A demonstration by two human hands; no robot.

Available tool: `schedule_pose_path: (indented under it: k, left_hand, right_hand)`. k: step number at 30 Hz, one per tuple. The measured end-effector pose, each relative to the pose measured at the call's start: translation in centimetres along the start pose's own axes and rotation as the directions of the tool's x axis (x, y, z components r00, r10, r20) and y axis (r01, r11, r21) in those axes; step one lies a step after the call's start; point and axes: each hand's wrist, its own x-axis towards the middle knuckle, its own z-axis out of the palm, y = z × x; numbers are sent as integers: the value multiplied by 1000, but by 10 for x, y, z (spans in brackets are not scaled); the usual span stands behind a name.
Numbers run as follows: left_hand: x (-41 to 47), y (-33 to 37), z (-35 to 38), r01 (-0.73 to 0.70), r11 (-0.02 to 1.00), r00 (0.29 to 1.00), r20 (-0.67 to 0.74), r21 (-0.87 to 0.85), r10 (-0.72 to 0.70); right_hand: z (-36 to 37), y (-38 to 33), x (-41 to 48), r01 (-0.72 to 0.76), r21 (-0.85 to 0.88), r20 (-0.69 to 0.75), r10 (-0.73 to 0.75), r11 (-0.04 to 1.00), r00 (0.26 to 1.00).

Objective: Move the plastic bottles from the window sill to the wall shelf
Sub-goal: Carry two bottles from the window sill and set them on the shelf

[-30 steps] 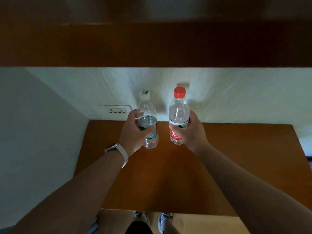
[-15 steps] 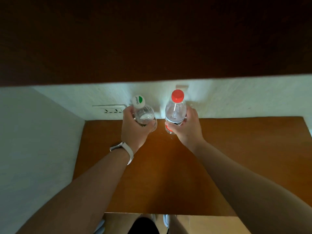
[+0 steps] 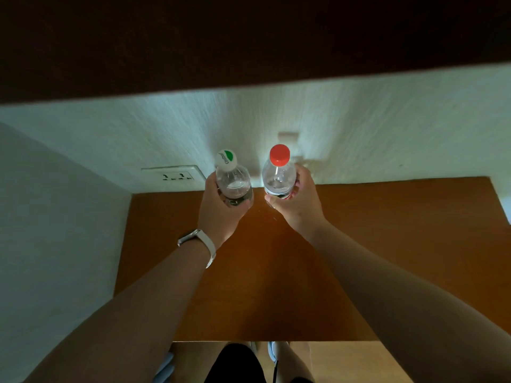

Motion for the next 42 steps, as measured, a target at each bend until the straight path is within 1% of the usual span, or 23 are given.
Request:
schedule_pose_path:
  k: [4,11,14,17,21,24,26,29,31,34,36,39,42]
  left_hand:
    - [4,-2,3,20,999,999,-28,51,-19]
    - [6,-5,13,41,998,996,-75,44,-38]
    - [5,-3,17,57,996,995,-84,68,-51]
    - [3,-3,17,67,995,994,-87,68,-61]
    - [-5,-8,4,97,990,995,-40,102,-94]
    - [-19,-8,-9,128,980,991,-41,152,-124]
    - [-33,-6,-18,137,974,990,-46,181,-131]
    - [-56,-2,-32,103,949,995,-42,299,-95]
    - [-73,4,-43,31,927,999,-21,374,-25]
    - [-93,14,-63,-97,878,995,34,469,92]
    - [-102,19,-77,-177,821,984,92,543,152]
    - [-114,25,-97,-256,723,966,156,642,204]
    - [-131,29,-115,-266,654,963,164,708,214]
  right_hand:
    - [0,7,2,-12,-47,25,13,999,1000]
    - [-1,5,4,9,-89,28,-7,996,1000]
    - [-3,6,4,29,-131,36,-24,991,999]
    - [-6,6,3,-4,-141,59,13,990,998]
    - [-19,8,-9,-37,-141,96,51,989,994]
    - [-31,8,-21,-68,-191,122,93,979,988]
    - [-39,6,-26,-55,-246,138,91,968,986]
    - [-50,-1,-32,27,-349,180,39,937,983]
    - [-54,-8,-36,106,-401,223,-15,910,975]
    - [-56,-27,-45,182,-391,278,-73,902,958]
    - [-55,-43,-56,249,-379,323,-125,892,938]
    - [-51,-64,-72,412,-431,440,-211,803,873]
    - [-45,-86,-85,574,-469,521,-315,671,794]
